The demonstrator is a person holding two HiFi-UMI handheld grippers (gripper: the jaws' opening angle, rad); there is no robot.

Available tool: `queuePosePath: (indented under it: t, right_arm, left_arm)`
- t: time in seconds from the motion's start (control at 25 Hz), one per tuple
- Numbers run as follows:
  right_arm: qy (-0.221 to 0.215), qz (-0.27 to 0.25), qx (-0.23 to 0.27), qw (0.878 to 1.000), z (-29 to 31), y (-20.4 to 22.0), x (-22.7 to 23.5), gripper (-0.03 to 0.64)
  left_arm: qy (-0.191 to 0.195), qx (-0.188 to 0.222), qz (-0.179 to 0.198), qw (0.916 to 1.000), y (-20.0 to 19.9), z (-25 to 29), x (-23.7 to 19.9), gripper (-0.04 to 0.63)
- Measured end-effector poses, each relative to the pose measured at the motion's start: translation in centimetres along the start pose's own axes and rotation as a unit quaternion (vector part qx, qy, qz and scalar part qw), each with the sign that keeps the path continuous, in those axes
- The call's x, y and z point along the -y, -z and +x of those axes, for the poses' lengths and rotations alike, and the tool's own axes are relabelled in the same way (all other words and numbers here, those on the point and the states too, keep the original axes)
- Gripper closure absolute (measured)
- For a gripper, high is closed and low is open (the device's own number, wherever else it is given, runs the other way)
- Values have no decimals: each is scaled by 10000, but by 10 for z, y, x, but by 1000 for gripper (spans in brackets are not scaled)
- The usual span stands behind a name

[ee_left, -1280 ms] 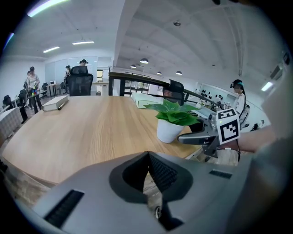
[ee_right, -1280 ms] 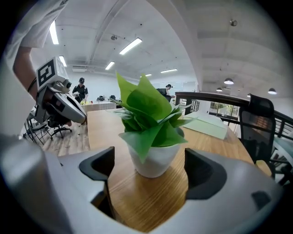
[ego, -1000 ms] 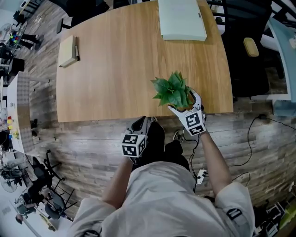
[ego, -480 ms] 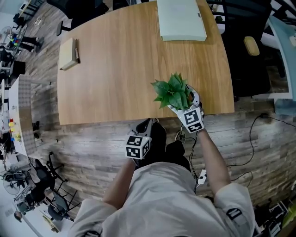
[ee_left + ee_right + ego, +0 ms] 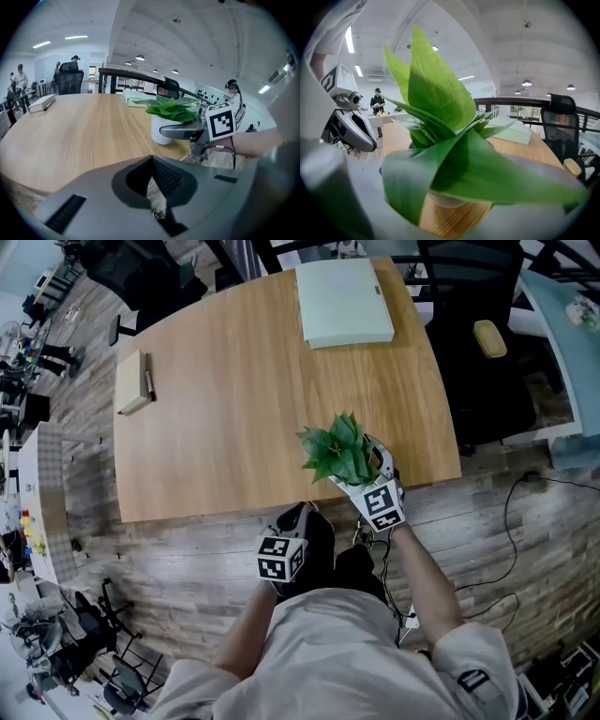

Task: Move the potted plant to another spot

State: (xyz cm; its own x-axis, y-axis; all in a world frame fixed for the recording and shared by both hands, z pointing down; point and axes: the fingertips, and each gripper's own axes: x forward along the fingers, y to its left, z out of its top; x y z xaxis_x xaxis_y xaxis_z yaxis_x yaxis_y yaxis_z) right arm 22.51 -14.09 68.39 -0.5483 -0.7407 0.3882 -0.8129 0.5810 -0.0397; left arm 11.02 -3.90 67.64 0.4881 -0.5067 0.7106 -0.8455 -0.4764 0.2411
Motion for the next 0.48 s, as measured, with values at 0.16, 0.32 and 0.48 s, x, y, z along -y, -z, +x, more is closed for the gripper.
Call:
queuePosePath:
  t: [0.16, 0.32, 0.48]
  right_arm:
    - [171, 28, 148, 9997, -14, -11, 11, 112]
    - [256, 24, 299, 9992, -31, -22, 19, 110]
    - [383, 70, 478, 9981, -50, -35, 31, 110]
  left_arm:
    - [75, 93, 85, 9999, -8, 5, 9, 583]
    - [144, 260, 161, 9994, -22, 5, 22, 584]
    - [224, 488, 302, 9981, -40, 1, 37, 584]
